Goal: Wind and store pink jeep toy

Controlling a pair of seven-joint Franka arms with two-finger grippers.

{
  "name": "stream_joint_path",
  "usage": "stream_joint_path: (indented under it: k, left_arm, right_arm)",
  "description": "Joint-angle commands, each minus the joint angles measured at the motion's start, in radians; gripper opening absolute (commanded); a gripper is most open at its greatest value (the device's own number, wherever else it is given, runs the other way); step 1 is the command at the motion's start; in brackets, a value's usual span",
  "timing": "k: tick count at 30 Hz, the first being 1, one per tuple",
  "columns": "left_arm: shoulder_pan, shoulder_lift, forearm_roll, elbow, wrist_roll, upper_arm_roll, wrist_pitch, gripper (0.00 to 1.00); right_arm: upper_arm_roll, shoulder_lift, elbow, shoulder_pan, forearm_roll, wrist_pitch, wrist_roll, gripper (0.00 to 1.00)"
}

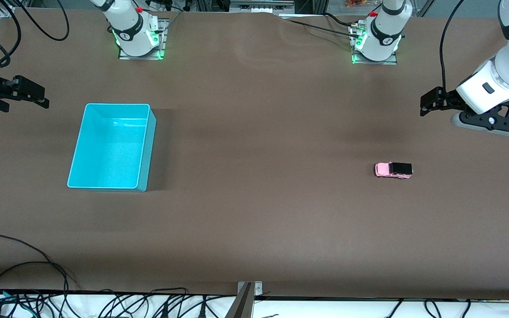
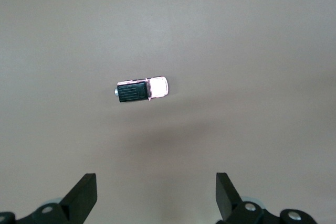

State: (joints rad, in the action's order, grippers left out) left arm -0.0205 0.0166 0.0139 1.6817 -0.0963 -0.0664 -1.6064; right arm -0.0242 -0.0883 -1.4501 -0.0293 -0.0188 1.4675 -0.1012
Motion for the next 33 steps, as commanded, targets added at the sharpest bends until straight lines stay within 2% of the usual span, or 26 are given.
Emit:
stream_joint_path:
  k: [1, 33]
  left_arm:
    - [0.001, 0.013, -0.020, -0.028, -0.028, 0.000, 0.011, 1.00]
    - [-0.001, 0.014, -0.017, -0.042, -0.030, 0.000, 0.011, 1.00]
  right_arm:
    - [-0.002, -0.004, 0.025, -0.001, 0.007, -0.024, -0.003, 1.00]
    - [-0.003, -0.005, 0.028, 0.002, 0.005, -0.021, -0.008, 1.00]
